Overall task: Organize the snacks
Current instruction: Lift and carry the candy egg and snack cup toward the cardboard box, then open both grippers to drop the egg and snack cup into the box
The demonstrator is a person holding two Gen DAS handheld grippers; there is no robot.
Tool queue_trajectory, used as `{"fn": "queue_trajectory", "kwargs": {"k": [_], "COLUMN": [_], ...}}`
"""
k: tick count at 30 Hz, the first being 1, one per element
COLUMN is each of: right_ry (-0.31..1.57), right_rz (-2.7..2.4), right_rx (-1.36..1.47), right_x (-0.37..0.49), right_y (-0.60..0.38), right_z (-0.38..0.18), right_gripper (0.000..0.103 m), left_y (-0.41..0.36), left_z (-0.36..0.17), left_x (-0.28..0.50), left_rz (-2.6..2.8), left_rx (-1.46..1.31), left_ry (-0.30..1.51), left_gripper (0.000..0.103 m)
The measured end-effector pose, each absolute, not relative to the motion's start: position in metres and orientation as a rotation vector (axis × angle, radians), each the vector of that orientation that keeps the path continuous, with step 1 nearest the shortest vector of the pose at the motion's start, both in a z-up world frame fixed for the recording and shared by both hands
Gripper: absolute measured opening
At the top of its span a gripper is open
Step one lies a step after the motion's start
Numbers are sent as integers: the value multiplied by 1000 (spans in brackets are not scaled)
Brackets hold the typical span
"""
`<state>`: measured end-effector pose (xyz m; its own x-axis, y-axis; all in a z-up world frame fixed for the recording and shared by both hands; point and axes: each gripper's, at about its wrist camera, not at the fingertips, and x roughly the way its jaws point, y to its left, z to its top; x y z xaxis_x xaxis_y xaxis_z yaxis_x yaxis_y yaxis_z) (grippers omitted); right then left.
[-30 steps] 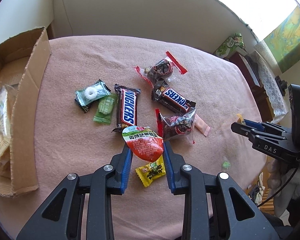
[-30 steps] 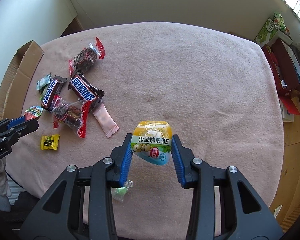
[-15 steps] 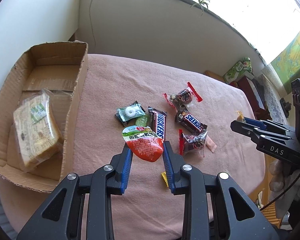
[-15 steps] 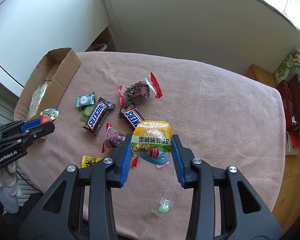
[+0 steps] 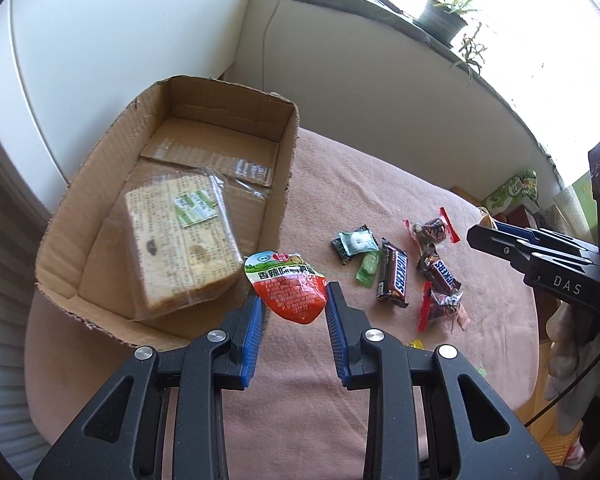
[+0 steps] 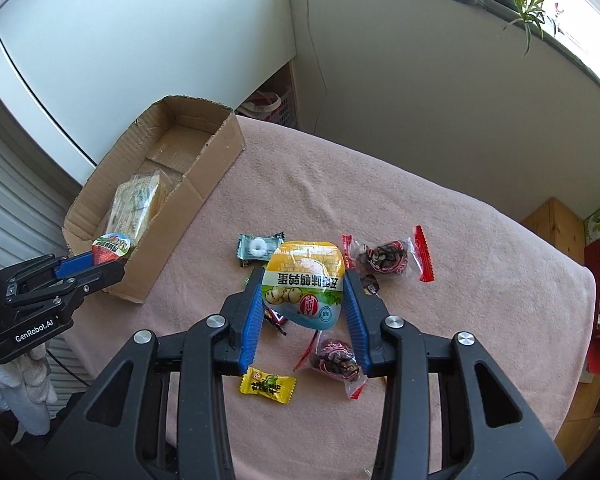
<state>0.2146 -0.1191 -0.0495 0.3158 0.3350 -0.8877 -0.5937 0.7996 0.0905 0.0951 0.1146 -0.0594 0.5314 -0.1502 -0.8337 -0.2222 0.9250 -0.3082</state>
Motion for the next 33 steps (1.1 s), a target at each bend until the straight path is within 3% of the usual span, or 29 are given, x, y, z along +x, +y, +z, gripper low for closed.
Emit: {"fn": "queue_trajectory", "kwargs": {"k": [33], "right_ry": [1068], "right_rz": [836], "right_rx": [-486], "right_x": [218], "right_y": [64], "right_z": [-72], "right_gripper": [39], "left_y": [209], "left_z": [-68], "left_x": [68], "left_rz": [265], "left_rx": [-475], "left_ry": [969], "left_gripper": [29]}}
